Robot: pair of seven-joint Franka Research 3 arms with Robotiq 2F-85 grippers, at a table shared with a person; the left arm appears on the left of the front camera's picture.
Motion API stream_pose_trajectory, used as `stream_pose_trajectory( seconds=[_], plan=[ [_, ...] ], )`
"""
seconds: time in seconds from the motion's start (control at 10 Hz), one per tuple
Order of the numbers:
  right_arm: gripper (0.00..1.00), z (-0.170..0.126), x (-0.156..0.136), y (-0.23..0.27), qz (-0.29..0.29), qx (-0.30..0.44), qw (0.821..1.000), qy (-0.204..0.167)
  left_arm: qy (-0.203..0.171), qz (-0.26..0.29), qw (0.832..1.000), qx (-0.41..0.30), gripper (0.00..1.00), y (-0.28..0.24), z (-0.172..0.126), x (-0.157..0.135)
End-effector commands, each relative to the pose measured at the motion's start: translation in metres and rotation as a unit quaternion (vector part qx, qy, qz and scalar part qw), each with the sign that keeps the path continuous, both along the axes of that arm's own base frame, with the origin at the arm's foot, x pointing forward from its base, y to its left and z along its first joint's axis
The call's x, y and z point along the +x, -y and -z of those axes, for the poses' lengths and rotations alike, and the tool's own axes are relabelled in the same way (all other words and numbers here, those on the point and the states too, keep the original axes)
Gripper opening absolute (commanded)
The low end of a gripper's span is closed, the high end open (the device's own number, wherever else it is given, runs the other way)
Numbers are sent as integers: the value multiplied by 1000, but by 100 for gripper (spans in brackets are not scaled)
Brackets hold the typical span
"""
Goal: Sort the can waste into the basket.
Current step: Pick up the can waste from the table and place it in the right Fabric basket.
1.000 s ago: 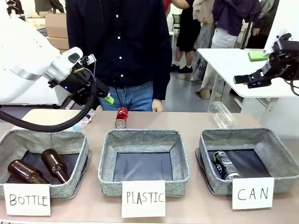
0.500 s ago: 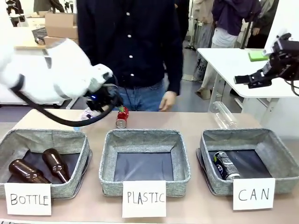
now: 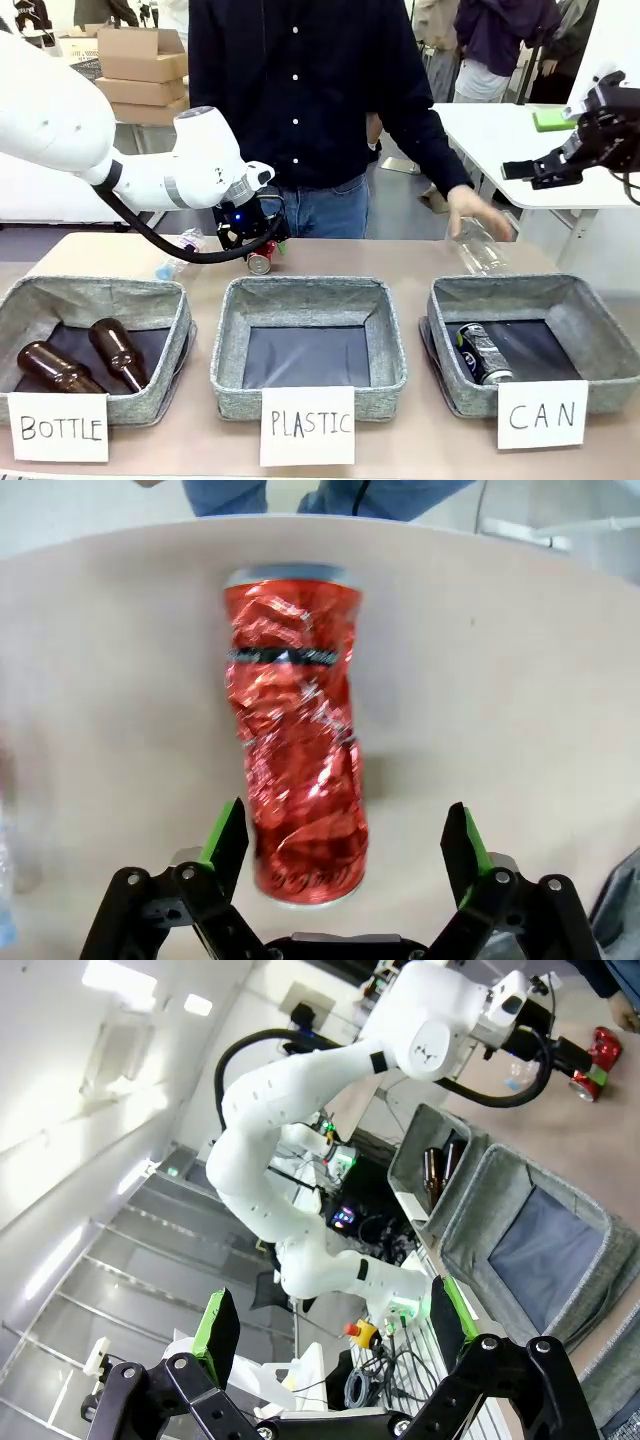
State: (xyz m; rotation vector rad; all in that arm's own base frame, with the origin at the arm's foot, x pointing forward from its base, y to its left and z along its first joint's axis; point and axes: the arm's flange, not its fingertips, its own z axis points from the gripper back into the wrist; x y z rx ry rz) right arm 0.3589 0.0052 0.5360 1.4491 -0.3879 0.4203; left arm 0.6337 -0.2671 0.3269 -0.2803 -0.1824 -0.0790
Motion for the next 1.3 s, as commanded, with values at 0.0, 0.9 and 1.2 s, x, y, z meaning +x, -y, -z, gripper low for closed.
stream_pose_trajectory(
  seconds=[0.0, 0.9, 1.2],
  plan=[
    [100, -3, 0, 2, -5, -1, 1000, 6, 2, -7, 1000, -8, 100, 5, 6, 4],
    [100, -3, 0, 2, -5, -1, 1000, 6, 19, -52, 998, 20, 0, 5, 18, 4],
    [100, -3, 0, 2, -5, -1, 1000, 6, 12, -57, 998, 29, 0, 4, 15, 0]
  ],
)
